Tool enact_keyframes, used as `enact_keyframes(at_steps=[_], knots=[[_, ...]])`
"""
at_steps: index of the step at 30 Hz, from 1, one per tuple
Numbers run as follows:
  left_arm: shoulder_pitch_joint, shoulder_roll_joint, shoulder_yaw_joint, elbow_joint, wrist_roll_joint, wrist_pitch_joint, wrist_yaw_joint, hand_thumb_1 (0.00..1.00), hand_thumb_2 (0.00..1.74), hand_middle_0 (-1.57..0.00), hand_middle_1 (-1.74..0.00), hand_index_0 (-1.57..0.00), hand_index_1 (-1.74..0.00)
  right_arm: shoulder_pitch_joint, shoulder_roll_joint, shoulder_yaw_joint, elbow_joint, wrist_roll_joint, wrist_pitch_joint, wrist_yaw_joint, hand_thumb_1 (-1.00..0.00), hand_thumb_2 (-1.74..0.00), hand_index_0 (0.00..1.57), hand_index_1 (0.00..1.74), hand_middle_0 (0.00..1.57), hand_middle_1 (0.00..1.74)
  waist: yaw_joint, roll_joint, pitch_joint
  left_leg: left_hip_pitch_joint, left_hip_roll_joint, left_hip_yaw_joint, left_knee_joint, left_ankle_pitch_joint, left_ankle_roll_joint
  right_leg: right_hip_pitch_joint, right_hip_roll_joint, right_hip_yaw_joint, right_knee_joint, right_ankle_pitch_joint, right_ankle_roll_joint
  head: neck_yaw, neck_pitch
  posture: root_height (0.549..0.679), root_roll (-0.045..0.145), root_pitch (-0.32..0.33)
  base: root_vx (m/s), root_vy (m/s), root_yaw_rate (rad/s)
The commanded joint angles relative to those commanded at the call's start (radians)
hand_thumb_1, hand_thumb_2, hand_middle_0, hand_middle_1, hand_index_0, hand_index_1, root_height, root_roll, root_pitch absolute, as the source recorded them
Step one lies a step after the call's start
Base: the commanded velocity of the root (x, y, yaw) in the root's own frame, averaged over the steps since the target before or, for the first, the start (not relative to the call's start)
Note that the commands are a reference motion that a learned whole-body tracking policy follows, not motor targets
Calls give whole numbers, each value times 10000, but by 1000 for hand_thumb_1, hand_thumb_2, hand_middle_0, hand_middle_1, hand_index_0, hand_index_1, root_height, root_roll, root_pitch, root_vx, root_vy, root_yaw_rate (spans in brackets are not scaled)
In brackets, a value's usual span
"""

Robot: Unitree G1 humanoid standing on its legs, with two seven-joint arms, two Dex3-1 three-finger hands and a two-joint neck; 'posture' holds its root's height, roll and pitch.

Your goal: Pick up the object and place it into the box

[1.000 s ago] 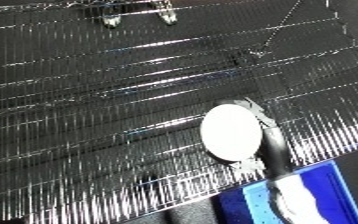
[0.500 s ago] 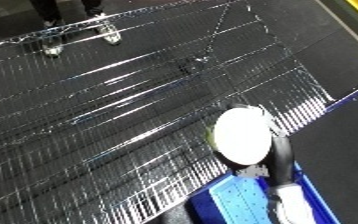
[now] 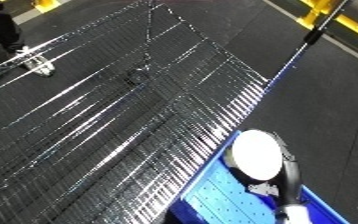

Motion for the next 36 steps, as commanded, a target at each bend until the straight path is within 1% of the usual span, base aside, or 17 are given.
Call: enact_keyframes(at_steps=[3,6,10,13,18,24,27,30,33,36], knots=[[-86,-69,-172,134,-116,-205,15,1000,1740,-1570,-1740,-1570,-1740,91,-155,-148,676,438,-288,210,-600,-1044,942,1044,942,1044,-170,158,84,90,-43,63,-146,64,-26,-21,0,72,-94,6,8,148,46,647,100,-51,-7,83,-112],[-217,-121,-345,246,-207,-368,70,1000,1740,-1570,-1740,-1570,-1740,64,-349,-209,1344,801,-514,377,-600,-1044,942,1044,942,1044,-258,276,150,125,-96,83,-218,98,-42,-36,8,114,-164,6,-8,239,25,648,105,-47,-17,57,-70],[-377,-167,-548,354,-292,-519,178,1000,1740,-1570,-1740,-1570,-1740,16,-466,-165,2079,1345,-770,553,-400,-696,628,696,628,696,-296,374,199,122,-154,48,-211,122,-54,-41,8,126,-170,-18,-53,395,-86,649,110,-45,-12,29,-5],[-465,-173,-632,416,-328,-538,221,1000,1740,-1570,-1740,-1570,-1740,8,-473,-128,2542,1727,-898,783,-250,-435,393,435,393,435,-275,396,197,131,-190,-3,-223,136,-51,-19,-2,92,-172,-32,-67,455,-130,649,112,-45,1,-5,47],[-539,-175,-713,477,-348,-547,257,1000,1740,-1570,-1740,-1570,-1740,-2,-477,-72,3100,2025,-923,926,0,0,0,0,0,0,-223,403,173,134,-243,-97,-238,182,-54,-1,-10,47,-150,-56,-97,534,-223,649,114,-45,7,-5,57],[-528,-127,-727,493,-415,-475,200,1000,1740,-1570,-1740,-1570,-1740,1,-483,-137,3576,2261,-924,1081,0,0,0,0,0,0,-128,392,130,131,-290,-189,-251,236,-72,45,-27,-25,-136,-80,-122,531,-361,650,116,-45,24,-8,64],[-508,-100,-734,425,-454,-394,220,1000,1740,-1570,-1740,-1570,-1740,32,-437,-145,3558,2322,-885,1144,0,0,0,0,0,0,-96,372,136,126,-313,-233,-239,256,-67,49,-9,-45,-95,-95,-144,471,-460,650,116,-46,18,-10,53],[-475,-85,-738,390,-481,-344,241,1000,1740,-1570,-1740,-1570,-1740,109,-365,-91,3407,2312,-826,1436,0,0,0,0,0,0,-84,328,158,124,-325,-264,-213,280,-64,73,10,-60,-75,-103,-164,296,-637,650,115,-48,27,-7,35],[-418,-102,-736,374,-487,-360,263,1000,1740,-1570,-1740,-1570,-1740,212,-305,34,3102,2048,-881,1787,0,0,0,0,0,0,-77,265,182,117,-325,-291,-180,309,-70,96,32,-68,-68,-106,-180,-108,-896,650,115,-51,32,-1,24],[-315,-155,-696,264,-464,-338,344,1000,1740,-1570,-1740,-1570,-1740,314,-212,245,2405,1381,-934,1932,0,0,0,0,0,0,-53,177,188,129,-325,-317,-185,316,-62,139,60,-61,-77,-116,-200,-726,-1138,650,115,-55,36,3,13]])
